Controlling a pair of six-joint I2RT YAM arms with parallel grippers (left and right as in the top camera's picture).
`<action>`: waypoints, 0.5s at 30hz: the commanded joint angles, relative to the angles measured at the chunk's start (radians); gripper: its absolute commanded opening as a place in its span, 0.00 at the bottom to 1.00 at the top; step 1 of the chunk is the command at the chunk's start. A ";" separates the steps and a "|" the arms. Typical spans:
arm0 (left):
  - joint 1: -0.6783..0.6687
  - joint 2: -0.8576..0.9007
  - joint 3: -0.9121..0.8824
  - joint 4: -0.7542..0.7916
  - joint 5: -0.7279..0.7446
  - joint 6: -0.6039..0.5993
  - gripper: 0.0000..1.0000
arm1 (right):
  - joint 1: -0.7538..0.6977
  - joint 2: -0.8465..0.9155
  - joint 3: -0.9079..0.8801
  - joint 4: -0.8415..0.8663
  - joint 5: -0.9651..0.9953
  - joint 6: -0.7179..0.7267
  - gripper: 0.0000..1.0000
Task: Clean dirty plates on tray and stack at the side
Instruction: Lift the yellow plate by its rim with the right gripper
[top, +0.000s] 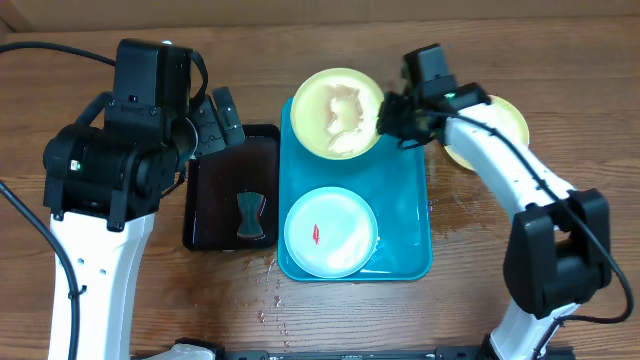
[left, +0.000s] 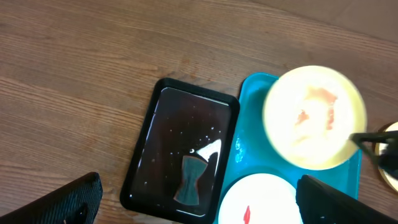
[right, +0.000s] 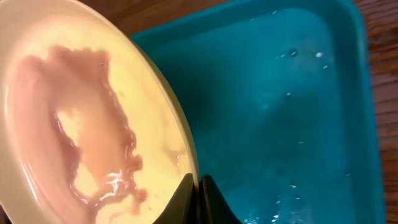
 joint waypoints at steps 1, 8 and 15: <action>0.003 0.010 0.004 0.000 -0.014 0.000 1.00 | 0.122 -0.024 0.028 0.032 0.193 0.016 0.04; 0.003 0.010 0.003 0.000 -0.014 0.000 1.00 | 0.356 -0.024 0.027 0.118 0.548 0.007 0.04; 0.003 0.010 0.003 0.000 -0.014 0.000 1.00 | 0.486 -0.027 0.028 0.243 0.855 -0.179 0.04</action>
